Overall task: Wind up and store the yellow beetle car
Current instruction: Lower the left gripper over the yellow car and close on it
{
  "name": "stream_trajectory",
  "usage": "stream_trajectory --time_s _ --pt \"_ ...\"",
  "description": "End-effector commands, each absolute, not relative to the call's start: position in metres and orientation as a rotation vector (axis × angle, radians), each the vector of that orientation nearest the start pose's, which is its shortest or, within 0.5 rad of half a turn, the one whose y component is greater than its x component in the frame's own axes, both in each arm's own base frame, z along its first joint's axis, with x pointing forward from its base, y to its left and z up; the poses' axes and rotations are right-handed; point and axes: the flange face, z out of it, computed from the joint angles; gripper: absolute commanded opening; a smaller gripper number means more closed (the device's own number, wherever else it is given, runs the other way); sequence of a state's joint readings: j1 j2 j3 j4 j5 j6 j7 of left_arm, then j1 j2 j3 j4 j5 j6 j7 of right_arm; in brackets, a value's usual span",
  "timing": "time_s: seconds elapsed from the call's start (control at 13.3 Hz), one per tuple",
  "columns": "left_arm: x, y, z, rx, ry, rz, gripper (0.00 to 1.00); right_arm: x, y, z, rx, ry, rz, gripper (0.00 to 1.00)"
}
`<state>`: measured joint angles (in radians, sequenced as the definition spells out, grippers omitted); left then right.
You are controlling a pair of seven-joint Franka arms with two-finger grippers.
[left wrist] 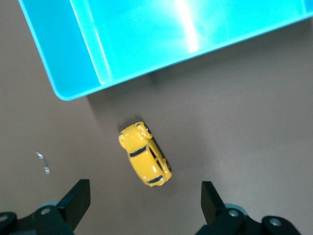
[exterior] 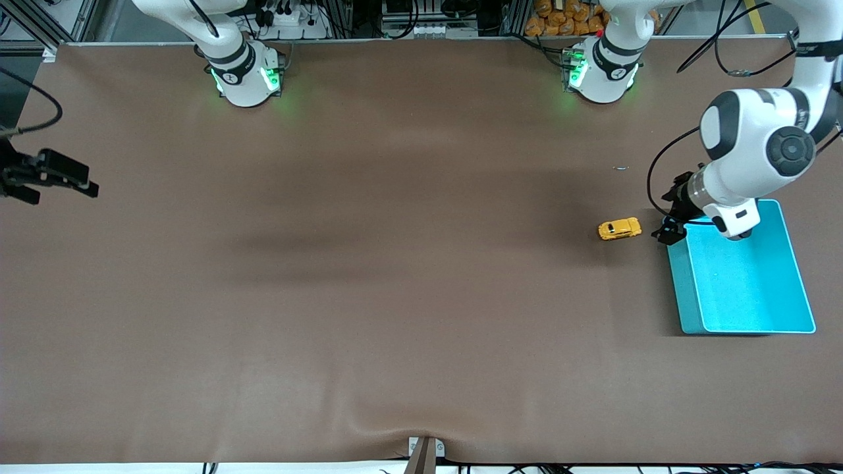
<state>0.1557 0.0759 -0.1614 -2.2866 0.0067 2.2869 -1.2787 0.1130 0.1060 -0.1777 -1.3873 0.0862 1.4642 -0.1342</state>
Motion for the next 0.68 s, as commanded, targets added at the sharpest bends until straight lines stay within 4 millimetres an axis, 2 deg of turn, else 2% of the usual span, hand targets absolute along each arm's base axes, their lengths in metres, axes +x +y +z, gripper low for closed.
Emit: stream_trajectory --time_s 0.0,0.23,0.45,0.6 --pt "0.506 -0.006 0.283 -2.395 -2.011 0.093 1.00 0.548 -0.023 0.643 -3.081 -0.093 0.014 1.00" --pt "0.507 -0.013 0.256 -2.284 -2.175 0.053 1.00 0.543 -0.022 0.651 -3.082 -0.063 0.003 1.00" --pt "0.493 -0.017 0.228 -2.302 -2.193 0.019 1.00 0.540 -0.014 0.653 -3.080 -0.083 0.028 1.00" --pt "0.492 -0.021 0.210 -2.316 -2.207 0.005 1.00 0.540 -0.014 0.652 -3.081 -0.083 0.037 1.00"
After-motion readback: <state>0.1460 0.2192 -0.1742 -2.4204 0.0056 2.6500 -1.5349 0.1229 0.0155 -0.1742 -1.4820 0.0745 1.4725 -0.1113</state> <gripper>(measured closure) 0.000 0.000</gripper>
